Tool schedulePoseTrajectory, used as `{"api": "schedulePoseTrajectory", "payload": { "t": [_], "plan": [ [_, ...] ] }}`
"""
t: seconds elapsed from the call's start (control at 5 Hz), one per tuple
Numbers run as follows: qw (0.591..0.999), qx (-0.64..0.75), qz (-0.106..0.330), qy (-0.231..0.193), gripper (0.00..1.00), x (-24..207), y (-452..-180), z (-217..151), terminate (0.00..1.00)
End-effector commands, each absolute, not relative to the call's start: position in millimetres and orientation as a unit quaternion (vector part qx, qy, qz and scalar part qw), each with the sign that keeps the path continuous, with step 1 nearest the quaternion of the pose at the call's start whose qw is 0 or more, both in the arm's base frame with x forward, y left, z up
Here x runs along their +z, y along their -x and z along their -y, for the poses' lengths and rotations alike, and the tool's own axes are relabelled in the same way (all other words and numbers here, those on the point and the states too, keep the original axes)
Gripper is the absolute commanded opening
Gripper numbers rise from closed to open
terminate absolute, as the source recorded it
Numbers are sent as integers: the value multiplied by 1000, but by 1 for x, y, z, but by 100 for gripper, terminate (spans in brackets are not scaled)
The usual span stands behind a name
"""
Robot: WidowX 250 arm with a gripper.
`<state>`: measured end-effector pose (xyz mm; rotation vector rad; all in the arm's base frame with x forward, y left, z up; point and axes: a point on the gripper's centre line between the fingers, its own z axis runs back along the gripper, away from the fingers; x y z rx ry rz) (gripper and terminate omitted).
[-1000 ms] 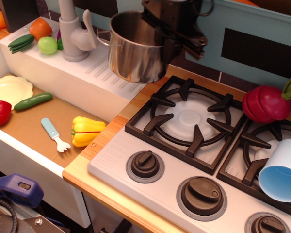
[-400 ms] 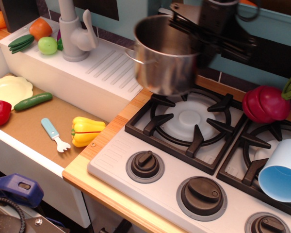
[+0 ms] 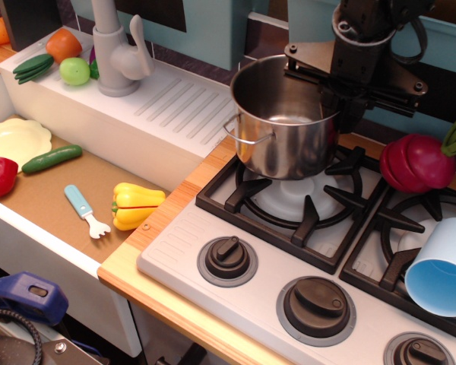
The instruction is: Put pot or pan on stove
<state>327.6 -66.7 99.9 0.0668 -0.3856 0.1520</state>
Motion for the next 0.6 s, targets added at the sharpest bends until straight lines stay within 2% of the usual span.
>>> {"api": "schedulePoseTrajectory", "payload": {
  "t": [0.0, 0.2, 0.4],
  "plan": [
    [975, 79, 209, 4, 100, 110, -330, 69, 0],
    [975, 79, 209, 4, 100, 110, -330, 69, 0],
    [975, 79, 209, 4, 100, 110, -330, 69, 100]
  ]
}}
